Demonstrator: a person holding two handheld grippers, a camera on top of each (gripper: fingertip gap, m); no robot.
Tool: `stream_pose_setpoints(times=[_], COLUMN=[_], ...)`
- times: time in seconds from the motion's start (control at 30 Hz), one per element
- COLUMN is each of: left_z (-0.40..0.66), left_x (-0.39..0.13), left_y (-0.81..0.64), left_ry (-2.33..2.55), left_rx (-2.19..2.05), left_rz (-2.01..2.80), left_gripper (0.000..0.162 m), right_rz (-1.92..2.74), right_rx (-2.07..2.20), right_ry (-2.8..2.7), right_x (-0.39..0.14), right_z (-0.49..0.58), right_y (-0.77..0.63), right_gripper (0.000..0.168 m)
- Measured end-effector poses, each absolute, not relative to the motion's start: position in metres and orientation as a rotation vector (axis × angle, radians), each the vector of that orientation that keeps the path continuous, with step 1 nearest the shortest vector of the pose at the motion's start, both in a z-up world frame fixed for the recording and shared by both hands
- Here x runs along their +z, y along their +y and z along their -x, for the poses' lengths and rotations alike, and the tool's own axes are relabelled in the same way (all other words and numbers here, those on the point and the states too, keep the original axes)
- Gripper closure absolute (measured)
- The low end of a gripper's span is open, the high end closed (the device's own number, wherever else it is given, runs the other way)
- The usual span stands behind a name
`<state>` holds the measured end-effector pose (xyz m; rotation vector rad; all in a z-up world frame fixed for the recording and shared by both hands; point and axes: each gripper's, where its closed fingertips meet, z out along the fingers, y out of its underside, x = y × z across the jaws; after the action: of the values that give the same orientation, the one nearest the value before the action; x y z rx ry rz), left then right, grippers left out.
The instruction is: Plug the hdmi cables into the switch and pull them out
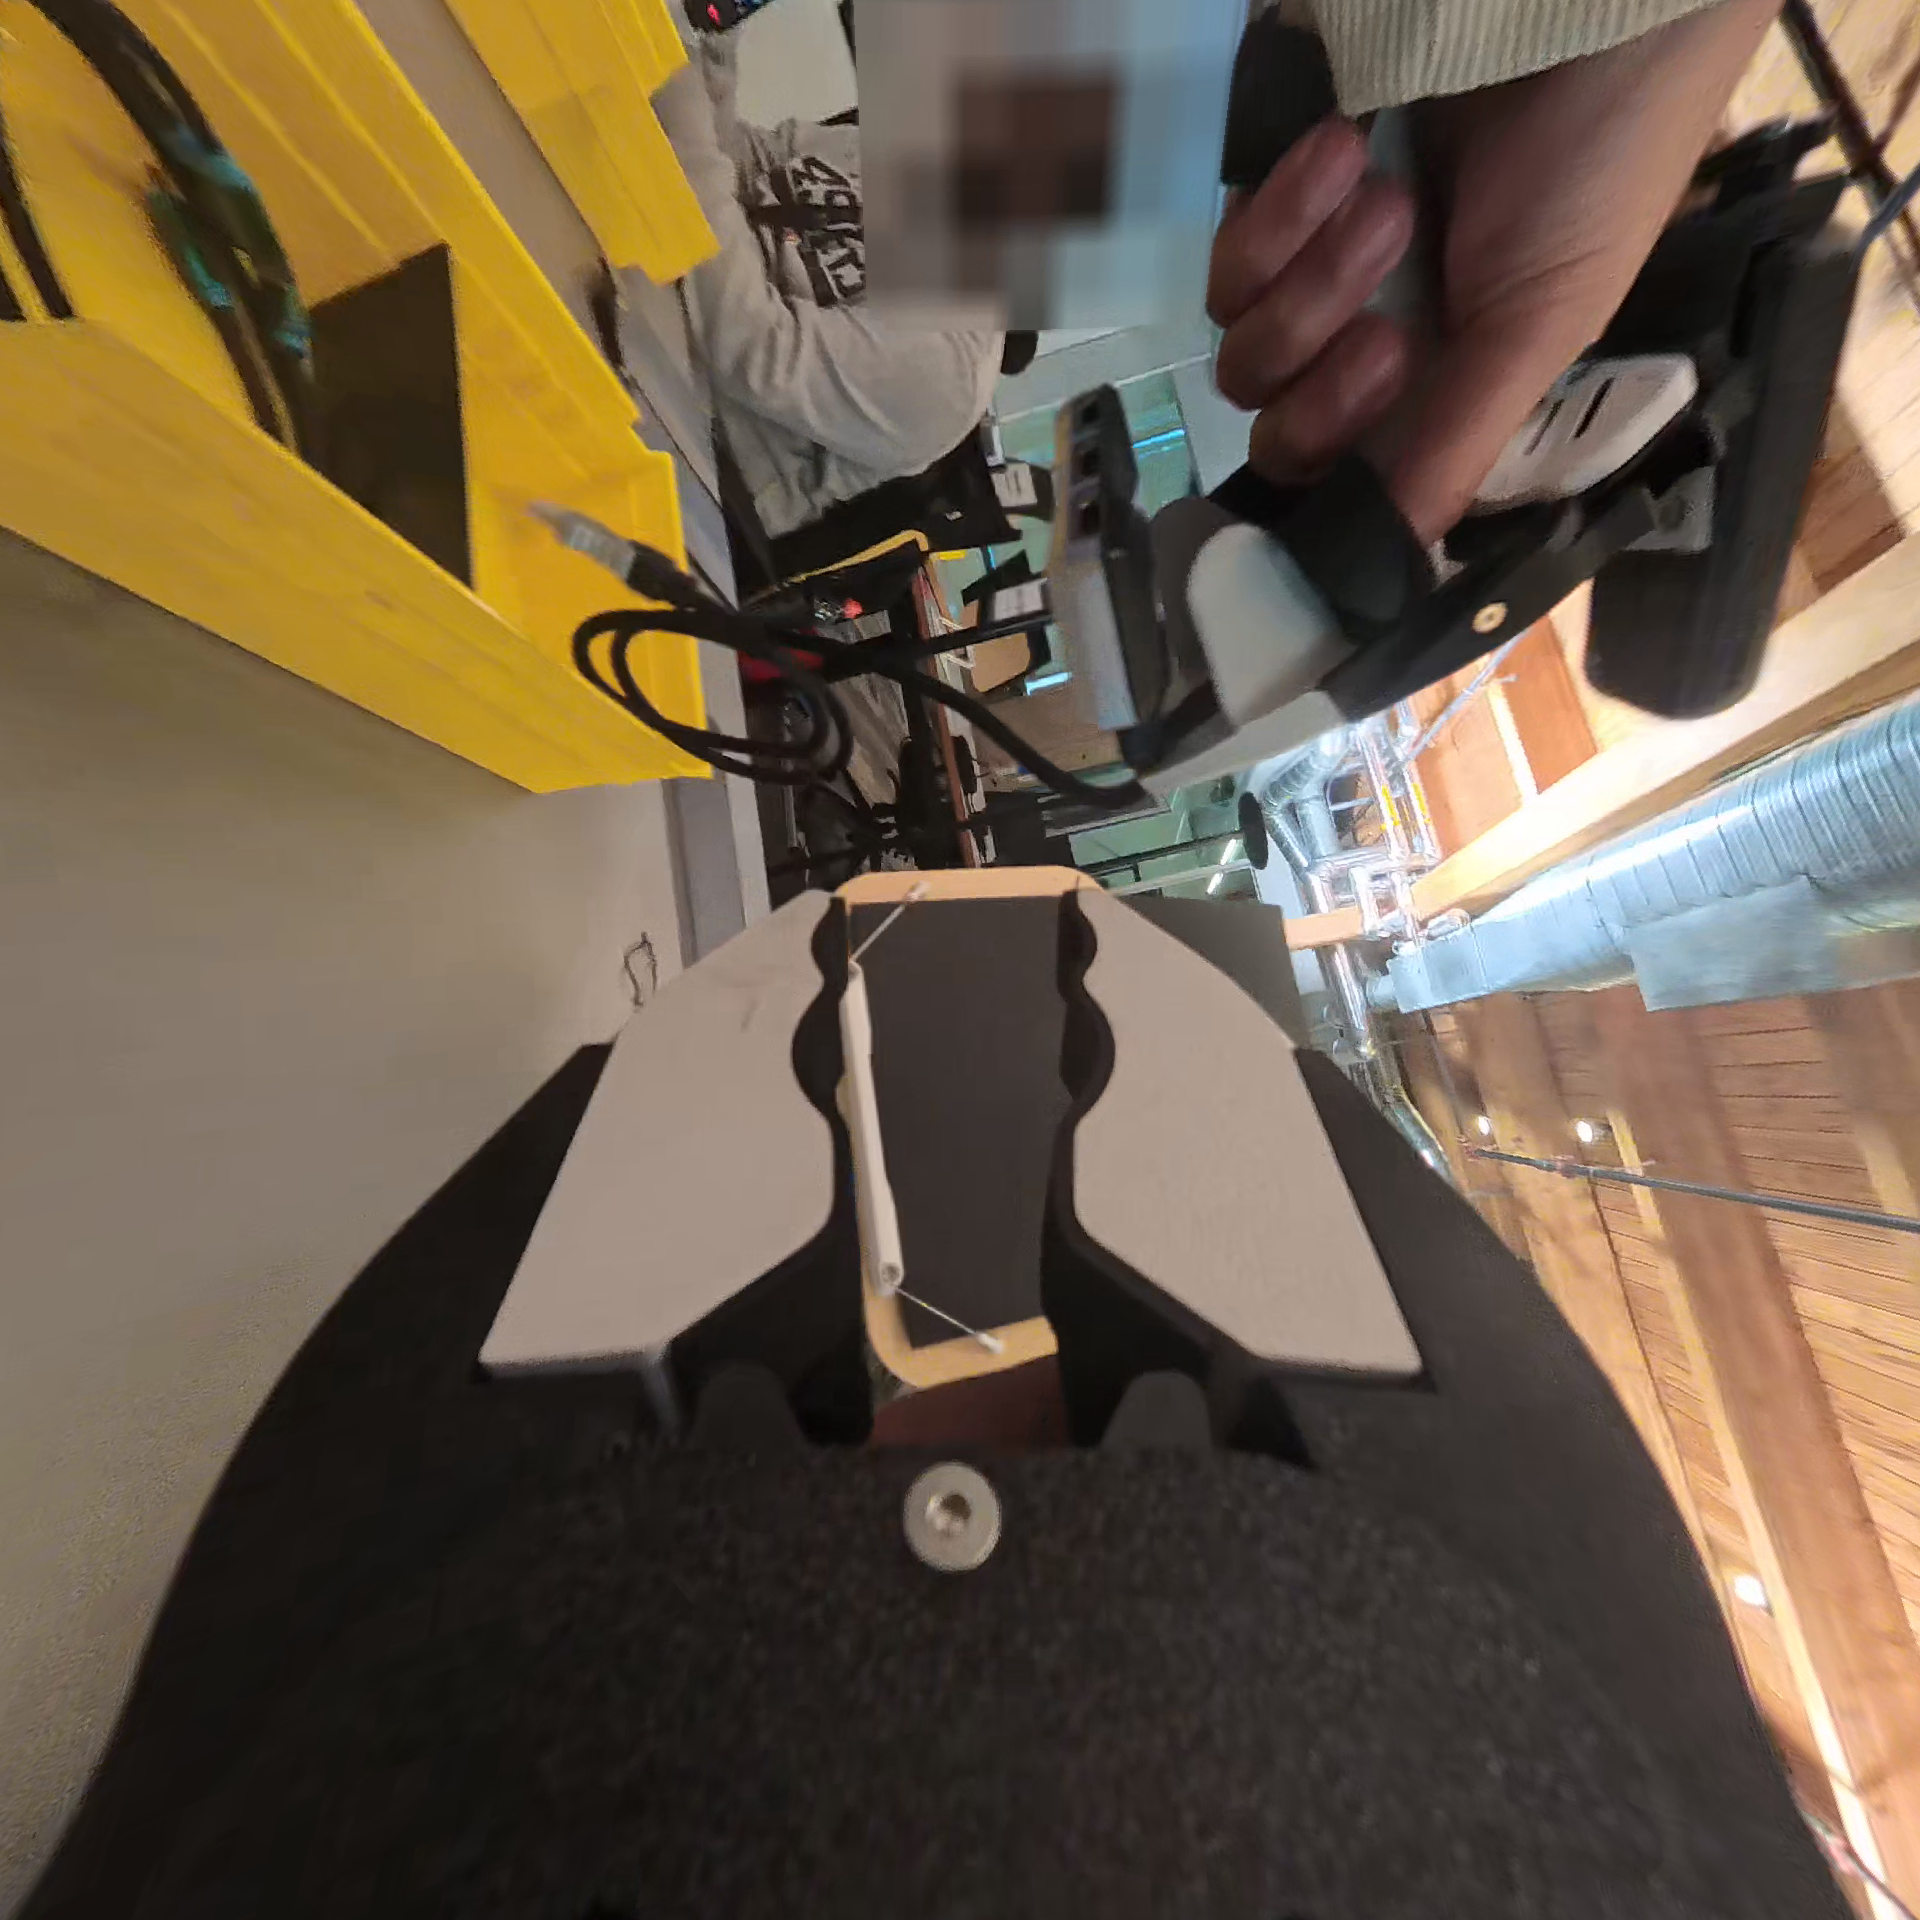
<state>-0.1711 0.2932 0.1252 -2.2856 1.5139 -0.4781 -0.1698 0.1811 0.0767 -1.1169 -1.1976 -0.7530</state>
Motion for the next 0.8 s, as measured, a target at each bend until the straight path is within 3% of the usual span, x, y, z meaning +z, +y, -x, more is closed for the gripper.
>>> stream_pose_setpoints(times=[0.17,0.3,0.43,0.6,0.8], left_z=[0.156,0.148,0.133,0.119,0.112], left_x=[0.229,0.252,0.209,0.118,0.035], left_y=[0.296,0.286,0.283,0.283,0.27], left_ry=[1.455,1.471,1.506,1.54,1.57], left_rx=[-0.525,-0.597,-0.639,-0.696,-0.703], left_rz=[2.088,2.043,2.096,2.264,2.447], left_gripper=[0.15,0.151,0.151,0.15,0.15], right_rz=[1.186,1.217,1.284,1.411,1.272], right_rx=[-0.677,-0.665,-0.688,-0.58,-0.823], right_ry=[-1.07,-1.035,-1.103,-1.247,-1.317], right_x=[0.104,0.094,0.059,-0.002,-0.025], right_z=[0.136,0.12,0.114,0.123,0.135], right_y=[0.171,0.157,0.149,0.138,0.152], right_gripper=[0.13,0.132,0.135,0.134,0.121])
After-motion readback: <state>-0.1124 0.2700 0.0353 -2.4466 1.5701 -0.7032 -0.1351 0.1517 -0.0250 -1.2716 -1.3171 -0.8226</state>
